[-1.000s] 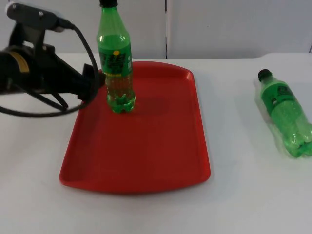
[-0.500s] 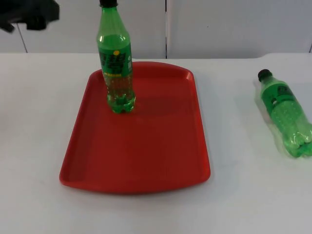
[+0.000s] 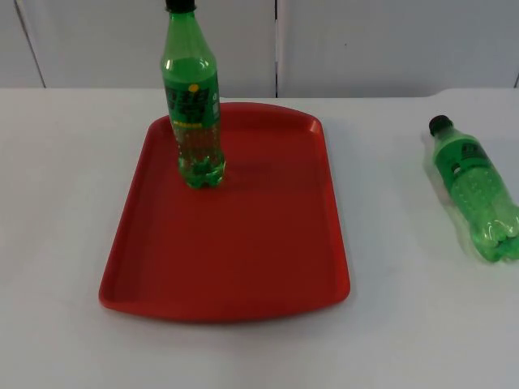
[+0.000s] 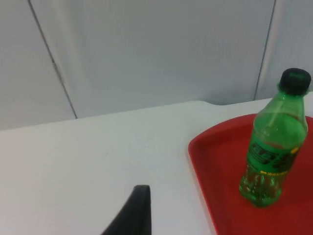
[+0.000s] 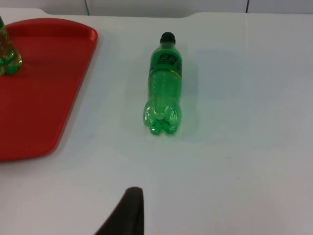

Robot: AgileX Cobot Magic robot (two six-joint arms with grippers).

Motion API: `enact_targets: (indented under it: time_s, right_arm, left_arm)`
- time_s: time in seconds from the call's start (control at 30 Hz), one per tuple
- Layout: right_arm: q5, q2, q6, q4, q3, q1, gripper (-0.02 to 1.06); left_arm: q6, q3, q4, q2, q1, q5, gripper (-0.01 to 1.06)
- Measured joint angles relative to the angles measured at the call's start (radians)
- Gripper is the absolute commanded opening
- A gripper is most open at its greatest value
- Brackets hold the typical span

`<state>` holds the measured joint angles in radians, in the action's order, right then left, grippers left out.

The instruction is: Place the bottle upright on the tray.

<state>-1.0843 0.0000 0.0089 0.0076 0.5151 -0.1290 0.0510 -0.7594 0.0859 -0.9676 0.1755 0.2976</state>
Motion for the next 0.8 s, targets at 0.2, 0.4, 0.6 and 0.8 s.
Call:
enact_targets:
  time_s: [0.2,0.4,0.6,0.8]
  right_arm:
    - [0.0,0.0,0.0,0.0,0.0,0.0,1.05]
    - [0.0,0.0,0.0,0.0,0.0,0.0,1.05]
    - [0.0,0.0,0.0,0.0,0.0,0.0,1.05]
    - [0.006,0.0,0.023,0.0,0.0,0.0,1.05]
  left_arm:
    - [0.004,0.0,0.0,0.098,0.0,0.084,1.0]
    - [0.028,0.0,0.0,0.142,0.0,0.202,1.0]
    - [0.03,0.002,0.0,0.142,0.0,0.264,1.0]
    - [0.03,0.002,-0.002,0.142,0.0,0.269,1.0]
